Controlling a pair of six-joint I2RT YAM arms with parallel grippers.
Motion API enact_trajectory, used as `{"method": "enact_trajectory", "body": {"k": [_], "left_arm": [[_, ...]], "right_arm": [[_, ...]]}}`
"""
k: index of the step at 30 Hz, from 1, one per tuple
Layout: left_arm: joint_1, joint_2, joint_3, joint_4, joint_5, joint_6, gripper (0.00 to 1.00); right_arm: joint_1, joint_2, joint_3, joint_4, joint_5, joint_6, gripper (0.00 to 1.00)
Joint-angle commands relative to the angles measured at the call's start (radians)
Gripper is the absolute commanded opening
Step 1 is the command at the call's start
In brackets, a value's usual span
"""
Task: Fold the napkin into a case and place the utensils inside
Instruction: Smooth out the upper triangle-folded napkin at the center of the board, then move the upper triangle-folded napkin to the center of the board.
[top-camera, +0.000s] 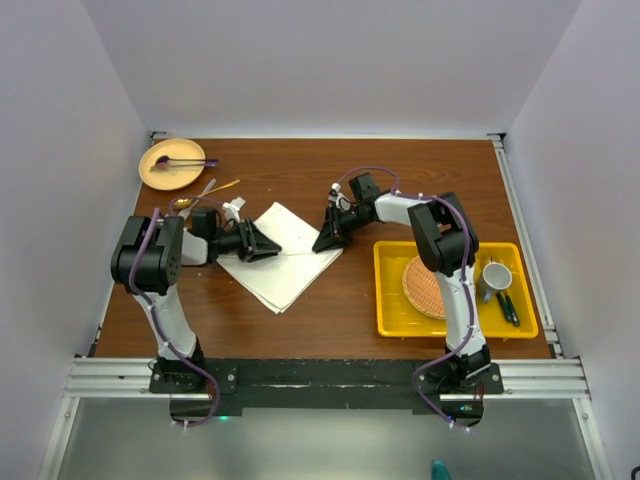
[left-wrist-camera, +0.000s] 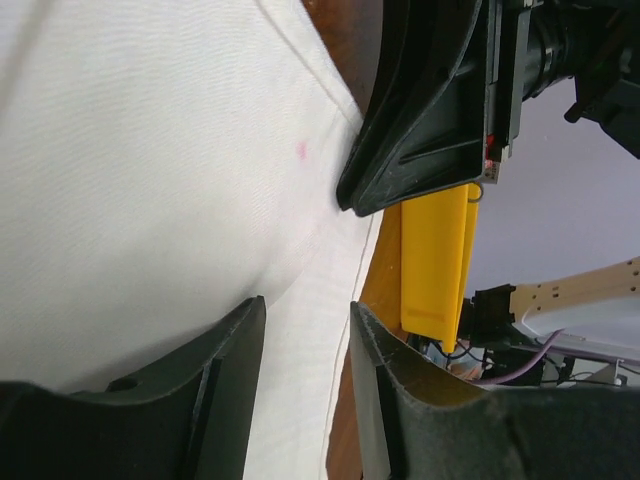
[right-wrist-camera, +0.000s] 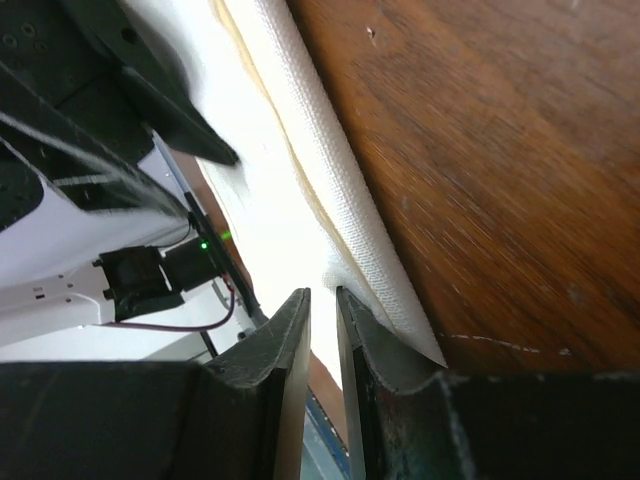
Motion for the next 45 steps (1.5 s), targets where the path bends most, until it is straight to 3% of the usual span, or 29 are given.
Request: {"method": "enact_trajectory", "body": {"k": [1,8,14,18,22,25,28,38,45], "left_arm": [[0.167,-0.054,-0.051,-0.190,0.002,0.164,0.46],[0.358,-0.039,-0.051,-0.467,0.056,0.505,0.46],[0.391,-0.065,-0.103,-0.457,0.119,0.515,0.46],[0.370,-0.177,-0.073,-0.519,0.174,0.522,0.46],[0.336,-0.289,0.016,-0.676,0.185,0.641,0.46],[0.304,-0.352,0.101,-0.775,0.110,0.726,0.45],[0.246,-0.386,0.150,-0.765,0.004,0.761,0.45],[0.117,-0.222,0.268,-0.722,-0.175,0.755,0.43],[0.100,-0.142,0.444,-0.759,-0.238,0.846,0.52]], "right_arm": [[-0.029,0.076,-0.005,-0.100,0.223,-0.110,0.23],[-0.032,0.087,0.000,-0.116,0.237,-0.148,0.23],[-0.020,0.084,0.038,-0.110,0.226,-0.194,0.23],[0.012,0.047,0.108,-0.129,0.160,-0.257,0.25],[0.045,-0.034,0.185,-0.149,0.053,-0.282,0.29],[0.042,-0.087,0.228,-0.166,0.051,-0.302,0.31],[0.043,-0.096,0.260,-0.174,0.108,-0.337,0.31],[0.062,0.021,0.280,-0.159,0.197,-0.438,0.31],[0.101,-0.022,0.126,-0.192,0.217,-0.539,0.31]]}}
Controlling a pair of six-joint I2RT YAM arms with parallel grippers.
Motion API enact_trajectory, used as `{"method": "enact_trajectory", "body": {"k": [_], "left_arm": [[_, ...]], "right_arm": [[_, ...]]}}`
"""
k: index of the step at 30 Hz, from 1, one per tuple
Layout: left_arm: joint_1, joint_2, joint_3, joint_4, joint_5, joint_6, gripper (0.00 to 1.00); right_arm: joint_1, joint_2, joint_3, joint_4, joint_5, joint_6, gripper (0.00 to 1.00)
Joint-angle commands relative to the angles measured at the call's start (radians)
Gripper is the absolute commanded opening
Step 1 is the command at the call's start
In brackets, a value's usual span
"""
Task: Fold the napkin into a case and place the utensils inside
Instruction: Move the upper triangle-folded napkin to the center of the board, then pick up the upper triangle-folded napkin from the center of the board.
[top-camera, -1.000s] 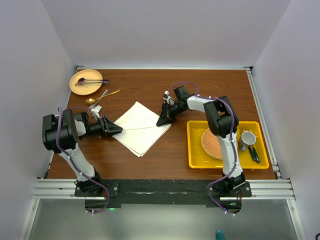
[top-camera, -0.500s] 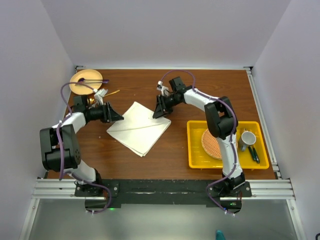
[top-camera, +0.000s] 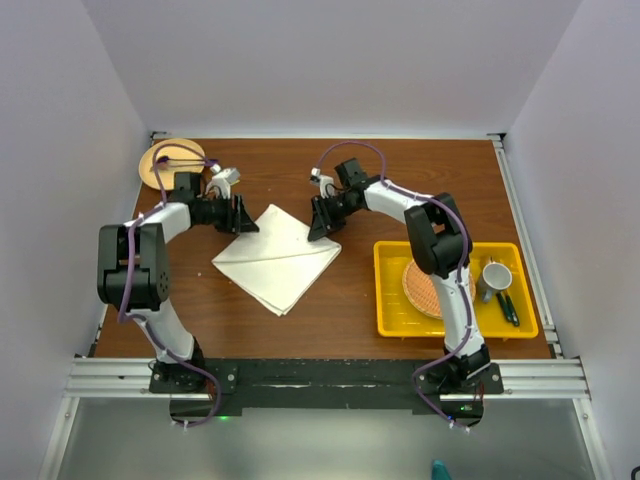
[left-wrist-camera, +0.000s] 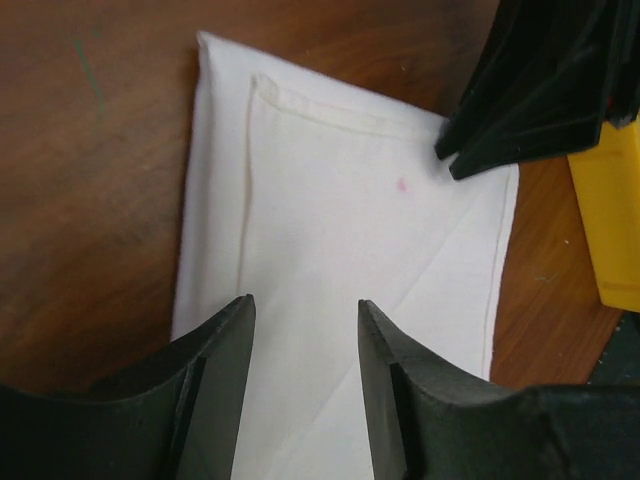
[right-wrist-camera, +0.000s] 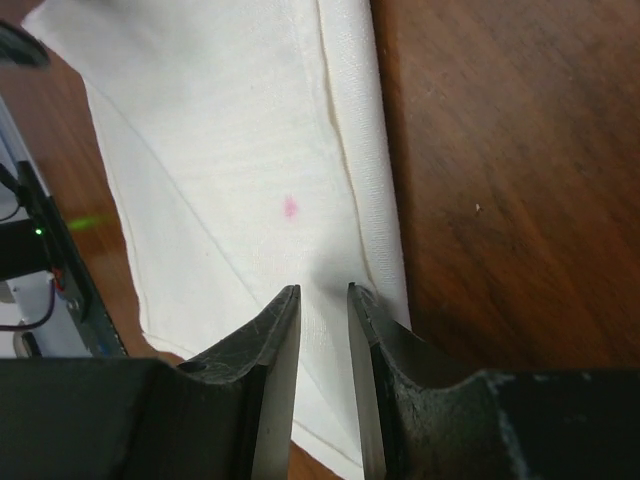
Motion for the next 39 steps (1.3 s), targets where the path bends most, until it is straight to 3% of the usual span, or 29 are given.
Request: {"method": "enact_trajectory", "body": {"k": [1,7,13,18,22,24,28,30,34,39], "left_arm": [[-0.015,0.039,0.154,0.012,-0.056,0.089,0.56],[-0.096,0.195,0.306,-0.084,-0.047,0.189,0.62],[-0.133,0.303,0.376,-0.121,0.030,0.209,0.61],[-0.138,0.367,0.405,-0.144,0.094,0.194,0.52],[-0.141,0.383,0.402,-0.130,0.166,0.180,0.39],[-0.141,0.392,0.412,-0.132,0.197,0.181,0.38],[-0.141,0.401,0.423,-0.140,0.231,0.177,0.46],[-0.143,0.404,0.423,-0.143,0.216,0.178,0.38],[-0.152,0.403,0.428,-0.150,0.214,0.195,0.31],[-0.149,0.400,0.416,-0.141,0.228,0.186,0.49]], "right_arm": [[0.045,-0.045,-0.101,-0.040,0.041,-0.112,0.31],[0.081,-0.128,-0.207,-0.056,-0.022,-0.111,0.32],[0.062,-0.188,-0.210,-0.106,-0.146,-0.087,0.40],[-0.020,-0.204,-0.134,-0.073,-0.157,-0.015,0.55],[-0.086,-0.144,-0.020,-0.056,-0.099,-0.022,0.66],[-0.096,-0.086,0.055,-0.057,-0.096,-0.034,0.70],[-0.098,-0.007,0.135,-0.060,-0.090,-0.047,0.75],[-0.095,0.026,0.146,-0.028,-0.090,-0.027,0.79],[-0.095,0.063,0.146,0.050,-0.076,0.009,0.82],[-0.089,0.088,0.143,0.070,-0.091,0.021,0.83]]}}
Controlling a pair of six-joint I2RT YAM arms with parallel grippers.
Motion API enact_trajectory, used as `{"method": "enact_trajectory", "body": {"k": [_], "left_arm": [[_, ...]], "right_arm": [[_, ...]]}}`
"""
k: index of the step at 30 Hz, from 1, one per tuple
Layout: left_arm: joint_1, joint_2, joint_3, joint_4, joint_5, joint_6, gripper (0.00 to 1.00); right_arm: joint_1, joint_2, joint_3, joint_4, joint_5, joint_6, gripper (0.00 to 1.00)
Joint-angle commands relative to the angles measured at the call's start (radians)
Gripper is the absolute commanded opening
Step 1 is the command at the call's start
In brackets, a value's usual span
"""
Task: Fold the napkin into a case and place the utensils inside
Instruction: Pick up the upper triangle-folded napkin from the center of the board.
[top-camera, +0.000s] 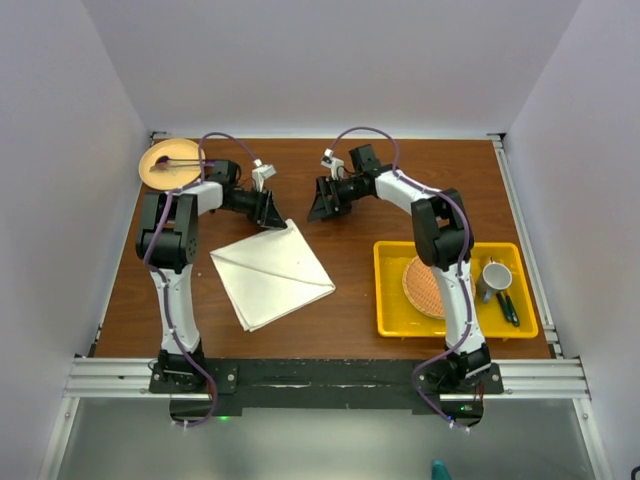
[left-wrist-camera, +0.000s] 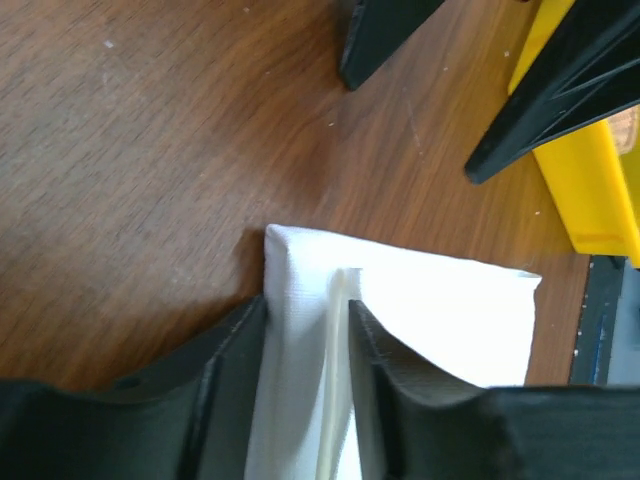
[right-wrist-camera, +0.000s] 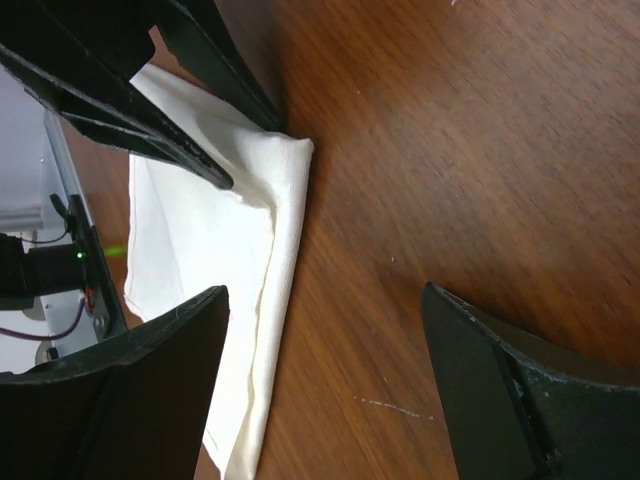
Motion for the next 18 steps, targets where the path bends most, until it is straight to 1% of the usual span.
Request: {"method": "enact_trajectory", "body": {"k": [1,2,7,10,14,17,18], "left_arm": [[-0.002,0.003,0.019,0.003,0.032,0.018,0.51],[0.001,0.009,0.023,0.004,0.036,0.010,0.53],[0.027,0.066,0.063,-0.032,0.122,-0.008,0.54],[0.035,0.080,0.074,-0.059,0.162,0.004,0.55],[0.044,0.101,0.077,-0.083,0.180,0.010,0.58],[0.064,0.113,0.074,-0.050,0.197,-0.031,0.60],[0.073,0.115,0.068,-0.031,0.203,-0.071,0.60]], "right_arm": [[0.008,0.022,0.011,0.036,0.030,0.008,0.83],[0.009,0.023,0.011,0.034,0.021,0.010,0.81],[0.021,0.019,-0.009,0.052,0.011,0.030,0.75],[0.021,0.010,-0.032,0.077,0.007,0.056,0.75],[0.025,0.013,-0.040,0.082,0.005,0.065,0.75],[0.026,0.017,-0.038,0.086,0.004,0.071,0.74],[0.025,0.017,-0.035,0.088,0.004,0.073,0.74]]}}
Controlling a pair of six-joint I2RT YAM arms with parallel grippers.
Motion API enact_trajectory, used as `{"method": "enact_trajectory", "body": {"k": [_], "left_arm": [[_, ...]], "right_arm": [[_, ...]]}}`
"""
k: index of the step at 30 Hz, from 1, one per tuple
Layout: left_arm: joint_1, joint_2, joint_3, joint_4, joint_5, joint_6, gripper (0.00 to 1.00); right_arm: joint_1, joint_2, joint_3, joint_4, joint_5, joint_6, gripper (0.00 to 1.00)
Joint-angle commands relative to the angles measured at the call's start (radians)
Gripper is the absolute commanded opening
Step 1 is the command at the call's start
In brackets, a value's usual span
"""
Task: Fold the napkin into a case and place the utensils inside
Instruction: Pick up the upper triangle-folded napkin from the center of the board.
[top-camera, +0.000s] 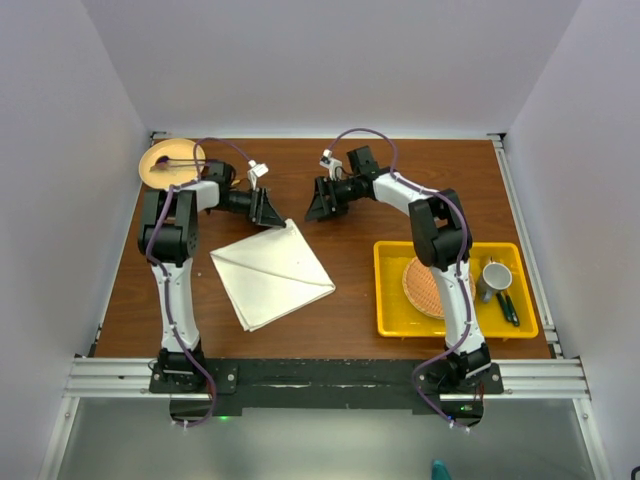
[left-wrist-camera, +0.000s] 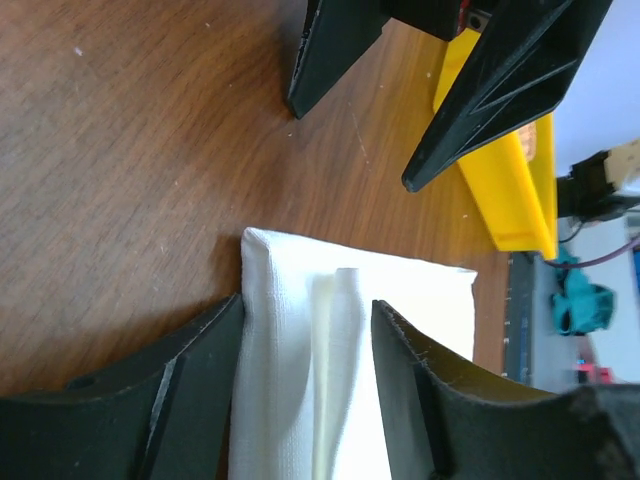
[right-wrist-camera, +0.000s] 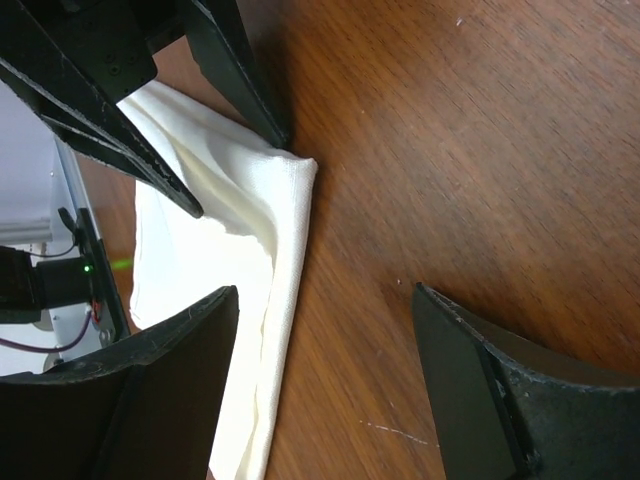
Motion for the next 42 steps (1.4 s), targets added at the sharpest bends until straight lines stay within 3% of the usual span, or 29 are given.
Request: {"method": "enact_trajectory", "body": {"k": [1,7,8,11,15,20,32,35,38,39,42], "left_arm": [[0.042,0.037,0.005,0.025,0.025,-0.071,0.60],[0.048,0.044,0.021,-0.060,0.027,0.016,0.60],[0.045,0.038,0.031,-0.088,0.007,0.085,0.58],[0.012,0.011,0.019,-0.144,-0.053,0.177,0.50],[-0.018,-0.008,0.024,-0.162,-0.073,0.220,0.35],[-0.027,-0.054,0.006,-0.119,-0.092,0.234,0.23],[-0.059,-0.116,-0.003,-0.185,-0.058,0.359,0.20],[-0.061,-0.116,-0.002,-0.197,-0.056,0.374,0.19],[-0.062,-0.114,0.000,-0.211,-0.056,0.392,0.19],[-0.062,-0.116,0.000,-0.214,-0.056,0.398,0.19],[-0.055,-0.134,-0.011,-0.225,-0.072,0.402,0.39]], "right_arm": [[0.010,0.011,-0.016,0.009,0.008,0.015,0.74],[0.017,0.023,-0.005,0.008,0.013,0.020,0.73],[0.021,0.023,-0.003,0.011,0.016,0.020,0.73],[0.029,0.028,0.003,0.015,0.019,0.020,0.72],[0.040,0.035,0.004,0.015,0.025,0.014,0.71],[0.058,0.046,-0.015,0.000,0.017,-0.017,0.66],[0.109,0.089,0.021,0.021,-0.081,-0.013,0.64],[0.118,0.100,0.034,0.029,-0.101,-0.003,0.58],[0.121,0.094,0.031,0.044,-0.113,0.006,0.45],[0.121,0.091,0.027,0.049,-0.113,0.004,0.36],[0.124,0.068,0.015,0.063,-0.101,0.003,0.21]]}}
